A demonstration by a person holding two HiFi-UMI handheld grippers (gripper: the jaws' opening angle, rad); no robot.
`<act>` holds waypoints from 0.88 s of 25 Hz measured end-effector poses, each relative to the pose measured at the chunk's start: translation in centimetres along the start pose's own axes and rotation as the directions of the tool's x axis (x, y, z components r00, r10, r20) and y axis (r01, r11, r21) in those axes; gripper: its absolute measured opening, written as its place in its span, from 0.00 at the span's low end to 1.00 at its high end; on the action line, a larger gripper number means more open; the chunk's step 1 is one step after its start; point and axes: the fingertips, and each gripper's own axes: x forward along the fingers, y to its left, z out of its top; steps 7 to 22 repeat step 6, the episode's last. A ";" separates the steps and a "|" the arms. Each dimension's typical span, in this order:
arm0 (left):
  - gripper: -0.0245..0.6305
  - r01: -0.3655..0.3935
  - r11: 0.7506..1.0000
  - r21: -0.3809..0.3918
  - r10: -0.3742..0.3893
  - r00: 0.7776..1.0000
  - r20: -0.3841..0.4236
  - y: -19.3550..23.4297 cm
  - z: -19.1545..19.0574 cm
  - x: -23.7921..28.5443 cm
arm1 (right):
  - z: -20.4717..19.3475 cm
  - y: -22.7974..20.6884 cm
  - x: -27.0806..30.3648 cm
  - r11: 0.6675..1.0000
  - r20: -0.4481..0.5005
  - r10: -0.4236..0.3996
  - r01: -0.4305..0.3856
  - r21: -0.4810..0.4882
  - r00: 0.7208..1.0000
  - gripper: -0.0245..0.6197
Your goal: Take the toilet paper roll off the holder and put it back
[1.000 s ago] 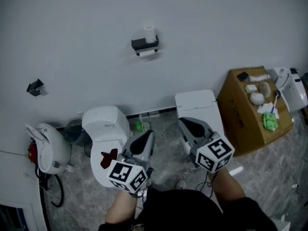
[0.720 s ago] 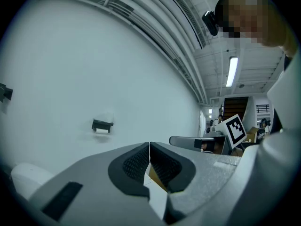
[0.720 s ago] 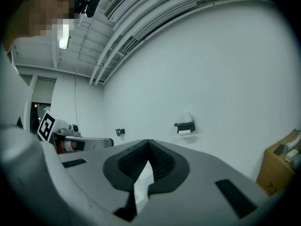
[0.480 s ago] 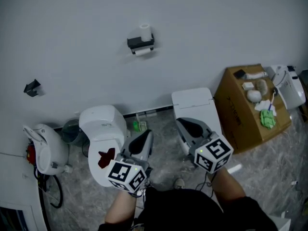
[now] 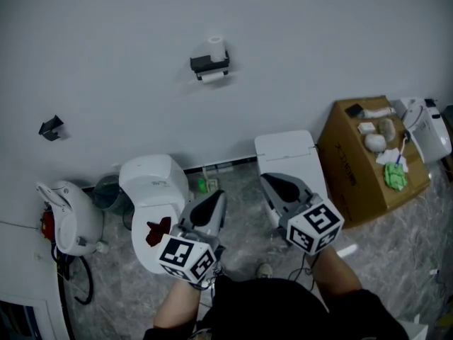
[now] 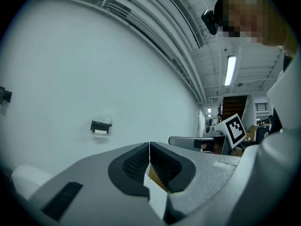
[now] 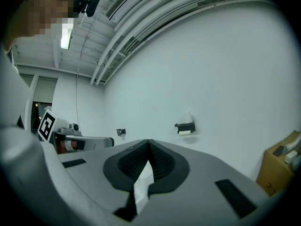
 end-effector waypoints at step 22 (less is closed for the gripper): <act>0.04 -0.002 1.000 0.007 0.002 1.000 0.000 -0.9 -0.1 0.0 | -0.1 -0.1 -0.7 1.000 0.003 0.010 -0.010 -0.002 1.000 0.04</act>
